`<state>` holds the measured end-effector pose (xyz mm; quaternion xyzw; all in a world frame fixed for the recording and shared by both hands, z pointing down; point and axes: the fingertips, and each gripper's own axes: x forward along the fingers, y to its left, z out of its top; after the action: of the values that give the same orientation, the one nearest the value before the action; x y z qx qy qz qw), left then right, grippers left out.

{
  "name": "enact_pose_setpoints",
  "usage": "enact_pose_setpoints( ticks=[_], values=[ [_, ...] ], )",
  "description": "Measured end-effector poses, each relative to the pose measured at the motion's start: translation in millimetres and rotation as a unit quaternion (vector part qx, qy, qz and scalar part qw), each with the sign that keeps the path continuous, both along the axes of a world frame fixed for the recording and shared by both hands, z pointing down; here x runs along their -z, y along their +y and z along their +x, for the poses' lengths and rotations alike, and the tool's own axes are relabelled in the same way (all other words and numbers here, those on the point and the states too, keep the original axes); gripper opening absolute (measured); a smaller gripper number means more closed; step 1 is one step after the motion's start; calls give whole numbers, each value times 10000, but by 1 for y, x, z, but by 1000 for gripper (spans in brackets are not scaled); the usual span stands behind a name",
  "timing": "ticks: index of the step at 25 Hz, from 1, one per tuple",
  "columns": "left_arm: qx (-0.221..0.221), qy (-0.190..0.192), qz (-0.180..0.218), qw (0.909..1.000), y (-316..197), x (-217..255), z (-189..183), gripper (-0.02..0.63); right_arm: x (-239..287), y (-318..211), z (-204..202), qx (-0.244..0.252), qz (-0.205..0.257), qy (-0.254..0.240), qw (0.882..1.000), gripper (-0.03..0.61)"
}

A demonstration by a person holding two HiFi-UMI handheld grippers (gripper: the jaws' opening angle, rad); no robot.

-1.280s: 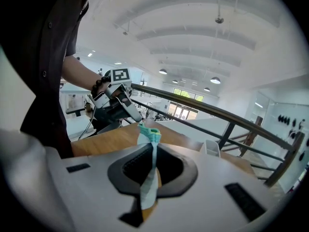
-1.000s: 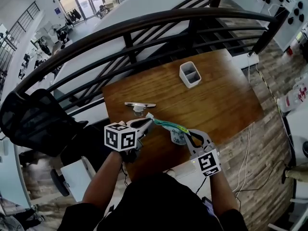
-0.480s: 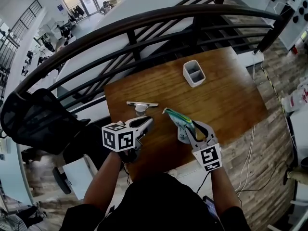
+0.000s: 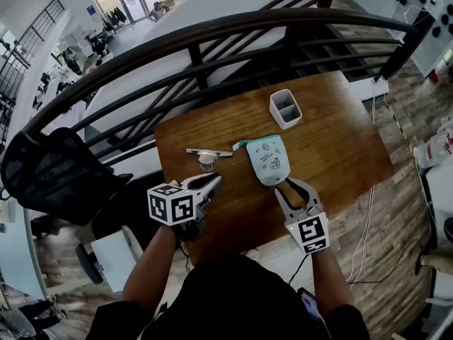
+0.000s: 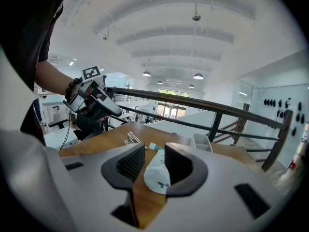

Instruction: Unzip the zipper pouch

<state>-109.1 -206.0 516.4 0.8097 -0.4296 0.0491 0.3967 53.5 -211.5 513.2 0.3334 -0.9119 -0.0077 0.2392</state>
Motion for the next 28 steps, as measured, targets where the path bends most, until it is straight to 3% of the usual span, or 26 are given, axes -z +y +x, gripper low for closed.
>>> enact_pose_setpoints(
  ticks=[4, 9, 15, 21, 28],
  values=[
    [66, 18, 184, 9998, 1, 6, -1, 55, 8, 6, 14, -115, 47, -25, 9999, 95],
    [137, -209, 853, 9960, 4, 33, 7, 43, 34, 18, 36, -361, 52, -465, 9983, 76],
    [271, -280, 1617, 9861, 22, 72, 31, 18, 73, 40, 72, -668, 275, -1024, 9921, 29],
    [604, -385, 2204, 9728, 66, 98, 41, 14, 88, 83, 104, -801, 156, -1275, 9885, 0],
    [749, -699, 2546, 9616, 113, 114, 38, 14, 94, 106, 102, -639, 344, -1852, 9800, -3]
  ],
)
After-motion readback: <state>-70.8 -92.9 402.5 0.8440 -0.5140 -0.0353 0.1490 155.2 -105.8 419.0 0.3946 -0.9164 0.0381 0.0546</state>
